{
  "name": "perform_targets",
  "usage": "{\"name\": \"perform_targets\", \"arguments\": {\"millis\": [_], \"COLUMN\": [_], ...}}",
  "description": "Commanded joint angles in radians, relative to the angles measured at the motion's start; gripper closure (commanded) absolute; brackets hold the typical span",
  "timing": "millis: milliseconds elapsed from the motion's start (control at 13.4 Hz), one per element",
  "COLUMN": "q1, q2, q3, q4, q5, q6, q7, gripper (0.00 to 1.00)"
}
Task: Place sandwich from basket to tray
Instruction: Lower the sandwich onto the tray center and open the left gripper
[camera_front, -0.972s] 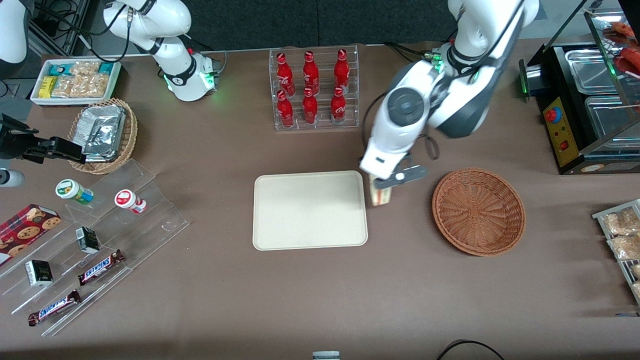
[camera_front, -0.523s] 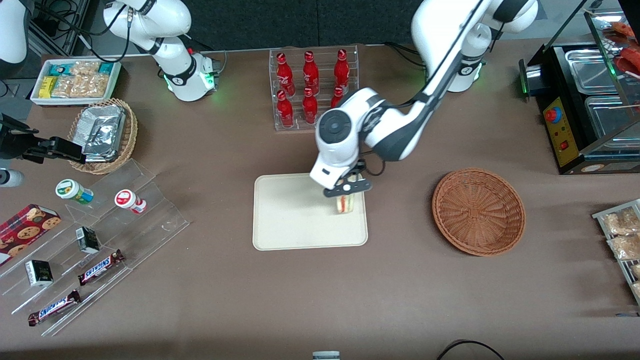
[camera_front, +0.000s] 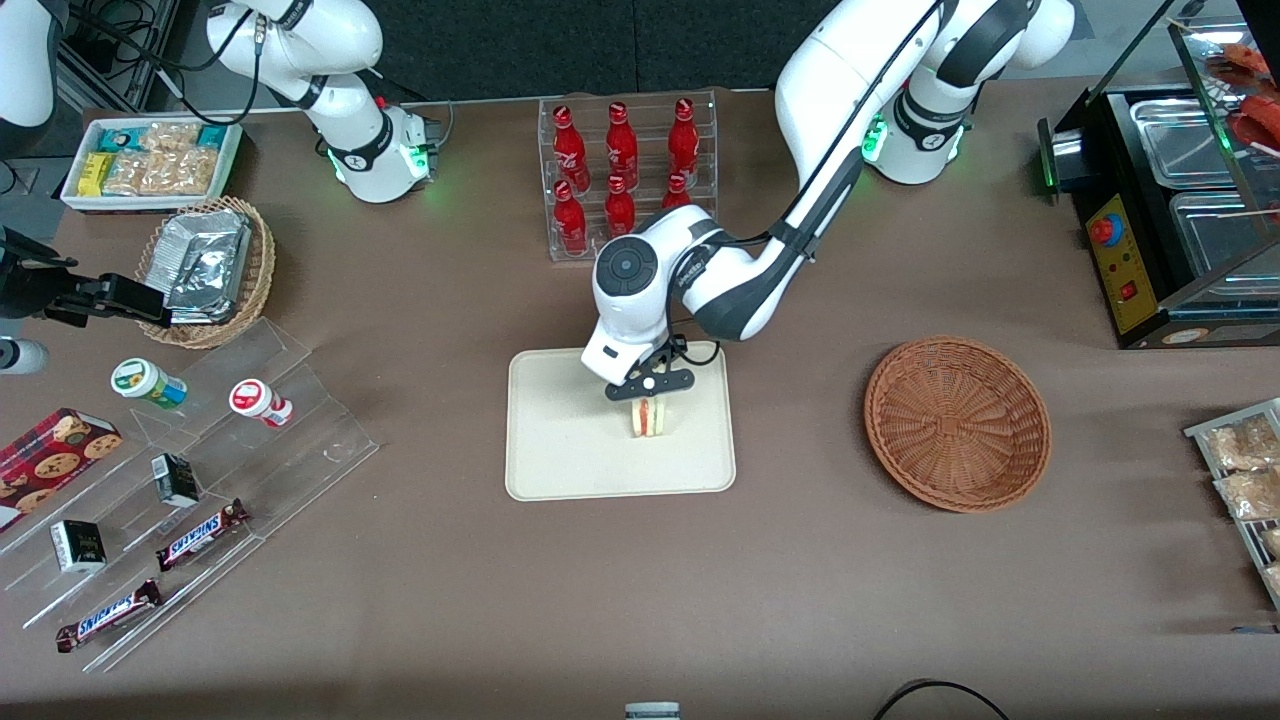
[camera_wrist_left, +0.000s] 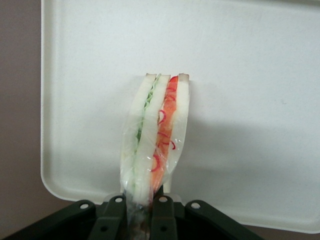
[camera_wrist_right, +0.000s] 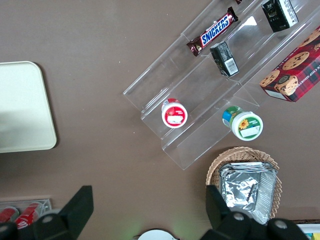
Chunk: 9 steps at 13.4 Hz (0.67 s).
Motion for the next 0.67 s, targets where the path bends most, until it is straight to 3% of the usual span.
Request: {"name": "perform_targets", "arguments": {"millis": [0,374,449,523,598], "q1": [-0.013,-0.013,-0.009,-0.007,-0.004], "q2": [0.05,0.062,0.064,0.064,0.061], "q3": [0.011,0.013,0.011,0.011,0.011], "q4": [0.081,0.082,0.08,0.077,0.078], "q5": [0.048,0.056,0.054,0.054,0.054], "q6": [-0.008,0.003,0.003,0.003,0.001], "q7": [-0.025,-0.023,-0.022,-0.019,-0.012], "gripper": [1.0,1.0,0.62,0.13,0.01]}}
